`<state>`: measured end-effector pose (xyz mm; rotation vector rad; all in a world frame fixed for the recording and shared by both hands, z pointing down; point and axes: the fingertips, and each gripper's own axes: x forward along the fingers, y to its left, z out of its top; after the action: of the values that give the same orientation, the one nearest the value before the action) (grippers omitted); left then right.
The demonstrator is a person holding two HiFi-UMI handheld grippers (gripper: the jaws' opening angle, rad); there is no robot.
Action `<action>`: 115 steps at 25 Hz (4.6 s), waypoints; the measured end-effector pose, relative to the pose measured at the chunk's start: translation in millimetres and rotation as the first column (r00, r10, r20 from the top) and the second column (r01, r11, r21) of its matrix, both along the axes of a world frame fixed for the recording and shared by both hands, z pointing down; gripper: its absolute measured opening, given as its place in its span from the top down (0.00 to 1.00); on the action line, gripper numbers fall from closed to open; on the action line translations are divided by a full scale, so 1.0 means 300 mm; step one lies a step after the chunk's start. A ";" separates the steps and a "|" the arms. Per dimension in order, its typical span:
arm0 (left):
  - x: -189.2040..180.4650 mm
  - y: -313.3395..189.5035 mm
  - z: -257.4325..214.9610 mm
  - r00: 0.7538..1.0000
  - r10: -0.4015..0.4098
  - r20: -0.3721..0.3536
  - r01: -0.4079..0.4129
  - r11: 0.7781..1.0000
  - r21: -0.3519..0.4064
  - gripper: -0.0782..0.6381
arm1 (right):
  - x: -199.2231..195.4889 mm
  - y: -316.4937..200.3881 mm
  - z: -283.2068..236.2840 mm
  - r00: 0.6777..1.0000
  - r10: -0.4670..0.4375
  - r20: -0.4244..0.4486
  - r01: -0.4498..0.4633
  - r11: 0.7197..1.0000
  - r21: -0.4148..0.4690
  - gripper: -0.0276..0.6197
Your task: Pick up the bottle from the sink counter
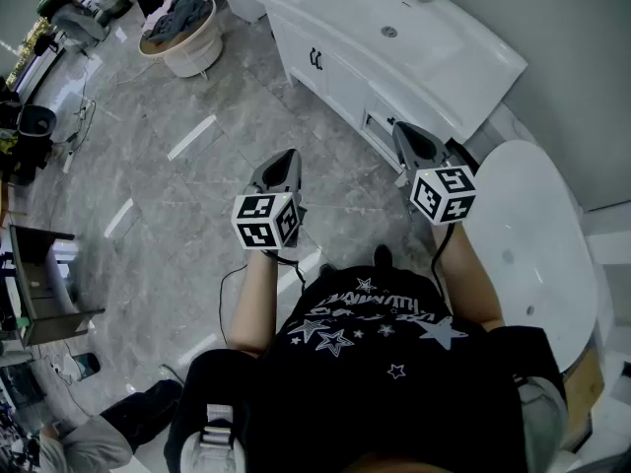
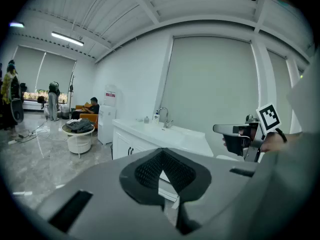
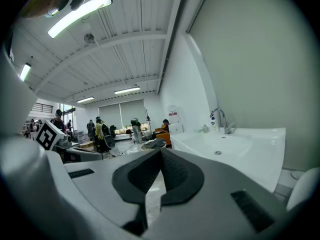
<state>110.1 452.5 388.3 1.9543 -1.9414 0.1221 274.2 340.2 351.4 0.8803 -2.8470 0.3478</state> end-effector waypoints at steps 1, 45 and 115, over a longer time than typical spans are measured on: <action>0.003 0.000 0.000 1.000 0.001 0.001 -0.001 1.000 0.001 0.88 | -0.005 0.001 0.001 1.000 -0.003 0.001 0.003 1.000 0.001 0.95; -0.450 -0.591 0.149 0.998 -0.054 0.012 0.055 0.997 -0.058 0.88 | -0.503 -0.779 0.254 1.000 -0.018 0.022 0.021 0.992 -0.123 0.95; -1.295 -2.745 0.322 0.944 0.322 -0.075 -0.327 0.941 -0.083 0.88 | -1.210 -2.713 0.558 0.879 0.449 -0.160 -0.469 0.873 -0.130 0.50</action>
<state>-278.4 -371.0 484.8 2.1719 -1.5319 0.2352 -88.7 -473.8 518.8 1.4837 -2.4216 0.5492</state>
